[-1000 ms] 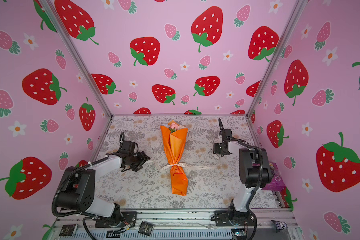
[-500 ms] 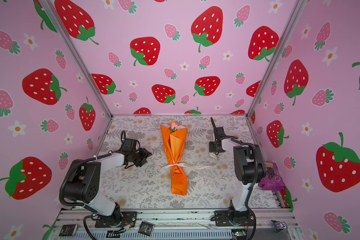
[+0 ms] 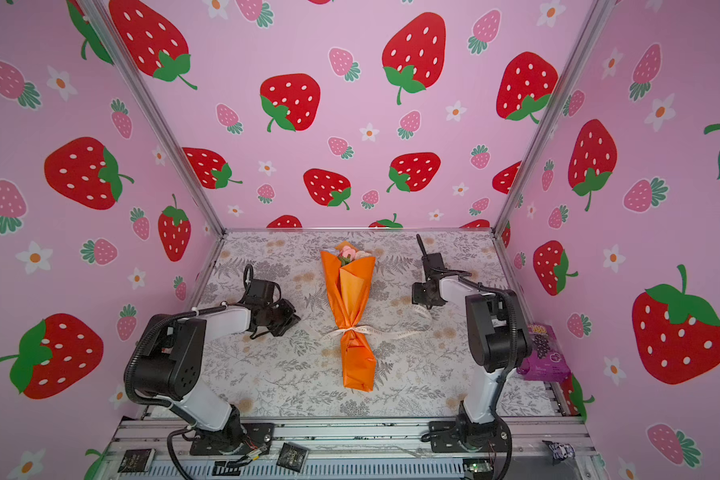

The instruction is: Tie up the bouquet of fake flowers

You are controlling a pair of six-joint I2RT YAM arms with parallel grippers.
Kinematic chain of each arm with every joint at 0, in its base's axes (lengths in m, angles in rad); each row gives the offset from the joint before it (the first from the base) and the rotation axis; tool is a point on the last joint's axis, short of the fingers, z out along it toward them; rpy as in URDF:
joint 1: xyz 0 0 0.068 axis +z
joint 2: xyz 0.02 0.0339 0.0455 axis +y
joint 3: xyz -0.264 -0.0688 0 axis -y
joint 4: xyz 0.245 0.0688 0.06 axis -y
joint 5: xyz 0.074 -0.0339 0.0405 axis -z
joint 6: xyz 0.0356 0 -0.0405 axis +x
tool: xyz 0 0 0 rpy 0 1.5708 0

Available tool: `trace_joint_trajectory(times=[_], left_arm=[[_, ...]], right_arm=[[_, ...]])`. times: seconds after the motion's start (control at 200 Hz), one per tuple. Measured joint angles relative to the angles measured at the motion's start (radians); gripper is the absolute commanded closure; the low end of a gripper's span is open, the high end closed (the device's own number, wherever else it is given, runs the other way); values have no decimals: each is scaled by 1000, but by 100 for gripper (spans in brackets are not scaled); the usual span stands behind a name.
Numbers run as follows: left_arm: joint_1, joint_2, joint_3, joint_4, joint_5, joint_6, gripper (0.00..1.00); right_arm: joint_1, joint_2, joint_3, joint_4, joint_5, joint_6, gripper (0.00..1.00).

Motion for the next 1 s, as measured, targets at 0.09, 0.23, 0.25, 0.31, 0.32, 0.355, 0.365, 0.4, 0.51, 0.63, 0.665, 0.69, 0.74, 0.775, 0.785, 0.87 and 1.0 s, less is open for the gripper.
trace_joint_trajectory(times=[0.09, 0.23, 0.25, 0.31, 0.32, 0.355, 0.365, 0.4, 0.51, 0.63, 0.665, 0.69, 0.74, 0.775, 0.785, 0.87, 1.0], left_arm=[[0, -18, -11, -10, 1, 0, 100], [-2, -64, -25, -17, 10, -3, 100], [-2, -71, -26, -18, 12, -3, 100], [-3, -92, -28, -19, 18, -3, 100], [-3, -95, -28, -19, 18, -3, 100], [-4, -104, -28, -19, 19, -3, 100], [-4, -108, -28, -18, 19, -3, 100], [-4, -115, -28, -19, 20, -3, 100], [-6, -130, -28, -19, 28, -3, 100], [-16, -134, -28, -19, 45, -3, 100], [-23, -136, -28, -20, 47, -3, 100], [-27, -138, -28, -20, 51, -3, 100], [-40, -145, -28, -20, 56, -3, 100], [-50, -151, -28, -20, 62, -4, 100], [-54, -154, -28, -20, 64, -4, 100], [-84, -177, -28, -21, 71, -4, 100], [-127, -231, -27, -34, 74, -3, 100]], right_arm=[[21, -5, 0, -6, 0, -1, 40], [44, -5, -4, -21, 0, -1, 40], [48, -5, -4, -26, 1, -1, 40], [59, -5, -4, -37, 20, 0, 41], [60, -5, -4, -38, 24, 0, 41], [63, -5, -4, -45, 39, 0, 42], [65, -5, -4, -48, 46, 0, 42], [67, -5, -4, -56, 65, -2, 45], [71, 3, -5, -61, 95, -9, 53], [65, 5, -8, -48, 97, -21, 70], [62, 6, -10, -43, 97, -18, 75], [59, 6, -12, -38, 96, -18, 80], [51, 6, -21, -28, 93, -8, 90], [46, 5, -30, -18, 92, 0, 94], [44, 3, -34, -14, 94, 0, 95], [29, -33, -71, 12, 90, 16, 99], [14, -163, -108, 21, 58, 42, 100]])
